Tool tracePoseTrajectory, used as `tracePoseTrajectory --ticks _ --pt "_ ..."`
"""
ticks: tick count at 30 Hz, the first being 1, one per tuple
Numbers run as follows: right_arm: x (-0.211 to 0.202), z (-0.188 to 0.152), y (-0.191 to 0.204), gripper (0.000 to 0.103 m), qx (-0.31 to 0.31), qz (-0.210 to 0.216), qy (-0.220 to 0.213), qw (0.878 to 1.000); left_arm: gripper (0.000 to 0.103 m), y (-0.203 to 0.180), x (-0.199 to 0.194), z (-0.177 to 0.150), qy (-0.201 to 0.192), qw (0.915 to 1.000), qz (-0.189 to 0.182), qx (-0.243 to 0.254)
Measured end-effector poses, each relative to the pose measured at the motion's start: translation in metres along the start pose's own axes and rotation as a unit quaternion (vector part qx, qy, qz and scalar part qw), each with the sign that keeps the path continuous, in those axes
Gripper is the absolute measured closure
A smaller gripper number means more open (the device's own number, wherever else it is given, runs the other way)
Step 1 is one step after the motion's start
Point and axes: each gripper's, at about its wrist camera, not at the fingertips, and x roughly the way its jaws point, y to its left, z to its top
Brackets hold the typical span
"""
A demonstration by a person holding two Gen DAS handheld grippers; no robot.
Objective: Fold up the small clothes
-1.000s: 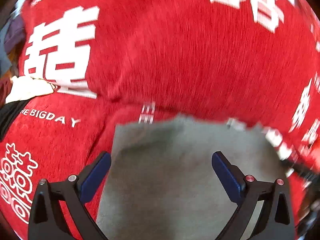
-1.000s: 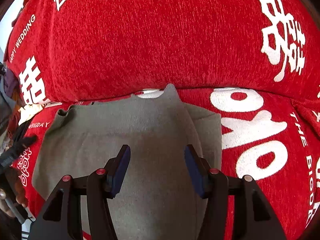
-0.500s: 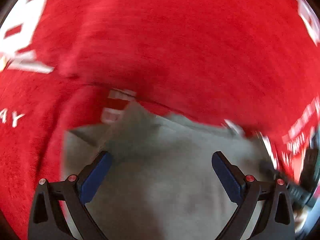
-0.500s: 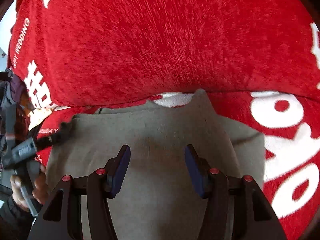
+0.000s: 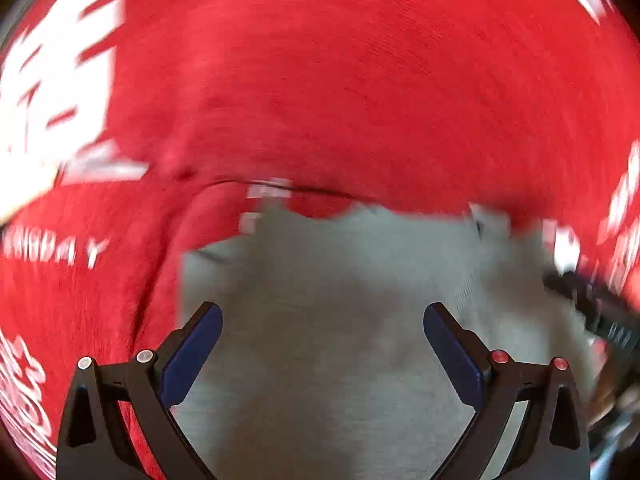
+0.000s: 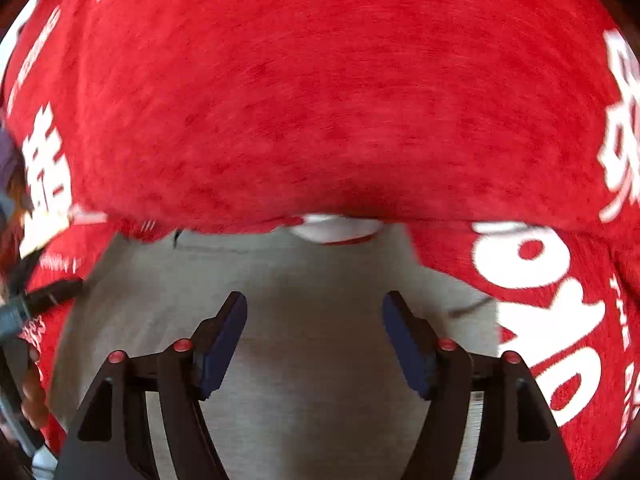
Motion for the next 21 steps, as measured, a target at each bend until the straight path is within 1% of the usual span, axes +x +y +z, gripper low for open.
tracePoseTrajectory --ticks 1,3,5,6,8,10,11,12,13,15,17,19,21 --pt "0.005 -0.001 0.011 0.029 -0.019 -0.004 0.012 1.0 0.002 -0.01 0.006 -0.002 0.003 0.9999 0.007 0.014" --pt "0.015 -0.006 0.017 0.029 -0.036 -0.018 0.031 0.999 0.002 -0.012 0.019 -0.004 0.02 0.9995 0.023 0.009" --pt "0.022 -0.011 0.008 0.029 -0.032 -0.038 0.049 0.998 0.002 -0.004 0.035 -0.006 0.037 0.9982 0.046 0.0" --pt "0.026 -0.014 -0.003 0.029 -0.021 -0.052 0.056 0.997 0.001 -0.001 0.044 -0.007 0.04 0.9979 0.052 -0.004" --pt "0.026 -0.016 -0.022 0.029 0.002 -0.071 0.055 0.996 0.0 0.006 0.046 -0.006 0.033 0.9981 0.049 -0.014" --pt "0.019 -0.018 -0.042 0.028 0.037 -0.068 0.051 0.996 0.001 0.016 0.035 -0.005 0.043 0.9973 0.054 -0.022" --pt "0.012 -0.019 -0.046 0.028 0.048 -0.085 0.051 0.994 0.001 0.018 0.027 -0.006 0.04 0.9971 0.06 -0.025" --pt "0.004 -0.02 -0.046 0.028 0.054 -0.111 0.049 0.991 0.001 0.018 0.015 -0.008 0.03 0.9972 0.063 -0.026" --pt "-0.004 -0.021 -0.044 0.028 0.053 -0.117 0.044 0.991 0.001 0.016 0.005 -0.011 0.021 0.9976 0.061 -0.023" --pt "-0.024 -0.027 -0.034 0.027 0.048 -0.106 0.024 0.993 0.001 0.008 -0.013 -0.022 0.007 0.9984 0.053 -0.02" --pt "-0.04 -0.037 -0.015 0.024 0.038 -0.101 0.01 0.994 0.001 0.002 -0.029 -0.033 -0.002 0.9989 0.043 -0.021" --pt "-0.05 -0.05 0.009 0.024 0.022 -0.091 0.007 0.996 0.001 -0.008 -0.041 -0.048 -0.007 0.9993 0.033 -0.016" --pt "-0.053 -0.065 0.038 0.024 -0.003 -0.075 0.012 0.997 0.001 -0.023 -0.052 -0.063 -0.01 0.9992 0.037 -0.008"
